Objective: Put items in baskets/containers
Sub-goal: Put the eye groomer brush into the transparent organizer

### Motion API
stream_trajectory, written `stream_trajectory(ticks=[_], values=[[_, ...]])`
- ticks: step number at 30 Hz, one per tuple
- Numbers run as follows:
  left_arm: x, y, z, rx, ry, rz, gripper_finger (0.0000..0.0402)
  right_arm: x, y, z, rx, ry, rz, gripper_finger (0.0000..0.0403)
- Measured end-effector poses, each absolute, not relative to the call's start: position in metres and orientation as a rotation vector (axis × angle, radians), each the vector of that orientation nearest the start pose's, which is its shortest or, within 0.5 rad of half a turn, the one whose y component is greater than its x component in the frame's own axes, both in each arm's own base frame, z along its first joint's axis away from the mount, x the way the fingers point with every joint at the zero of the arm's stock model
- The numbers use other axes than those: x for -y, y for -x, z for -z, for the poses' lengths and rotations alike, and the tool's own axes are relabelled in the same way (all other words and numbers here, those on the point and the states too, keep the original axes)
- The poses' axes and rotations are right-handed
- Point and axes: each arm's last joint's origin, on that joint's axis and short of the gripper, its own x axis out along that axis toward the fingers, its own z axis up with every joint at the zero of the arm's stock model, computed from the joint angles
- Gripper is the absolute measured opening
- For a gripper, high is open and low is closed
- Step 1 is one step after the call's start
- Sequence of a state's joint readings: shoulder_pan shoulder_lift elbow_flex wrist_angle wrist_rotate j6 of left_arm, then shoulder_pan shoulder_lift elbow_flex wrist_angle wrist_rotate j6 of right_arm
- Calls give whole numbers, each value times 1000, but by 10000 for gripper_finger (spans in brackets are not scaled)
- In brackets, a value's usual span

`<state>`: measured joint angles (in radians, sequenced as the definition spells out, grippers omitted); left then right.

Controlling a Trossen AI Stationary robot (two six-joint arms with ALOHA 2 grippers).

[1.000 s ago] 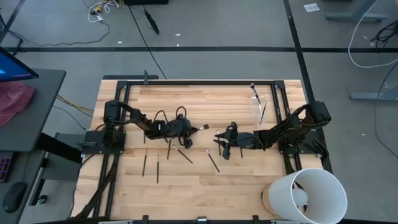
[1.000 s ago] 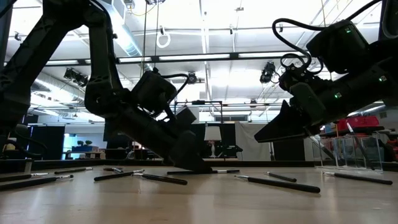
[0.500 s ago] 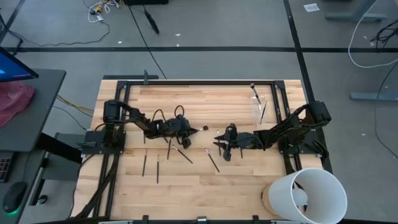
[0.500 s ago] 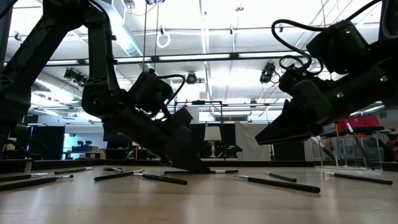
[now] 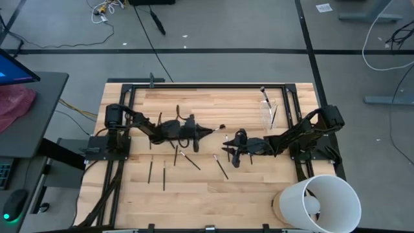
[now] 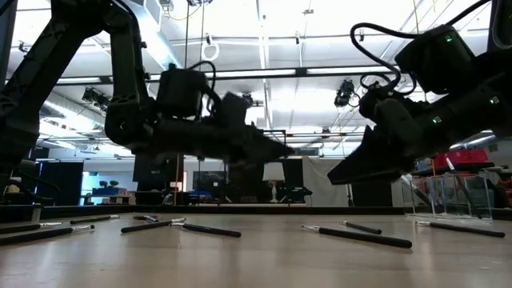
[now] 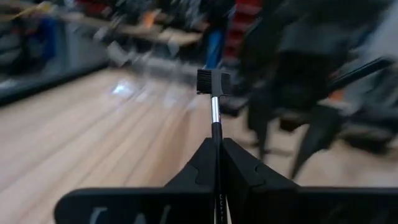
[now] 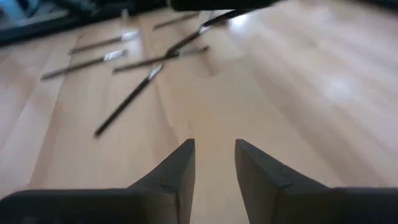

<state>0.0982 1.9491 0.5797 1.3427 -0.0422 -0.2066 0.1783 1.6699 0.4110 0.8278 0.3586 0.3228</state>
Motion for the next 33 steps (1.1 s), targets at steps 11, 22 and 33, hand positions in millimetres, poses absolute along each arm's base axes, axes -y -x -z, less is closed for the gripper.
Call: stream_trajectory(ticks=[11, 22, 33], values=[[-27, -319, -140, 189, 200, 67, 10, -35, -270, -153, 29, -95, 279, 165], [-27, -319, -141, 195, 198, 72, 11, -34, -270, -164, 138, -79, 265, 128], [-24, -321, -143, 203, 192, 86, 12, -33, -287, -172, 104, -28, 206, 53]])
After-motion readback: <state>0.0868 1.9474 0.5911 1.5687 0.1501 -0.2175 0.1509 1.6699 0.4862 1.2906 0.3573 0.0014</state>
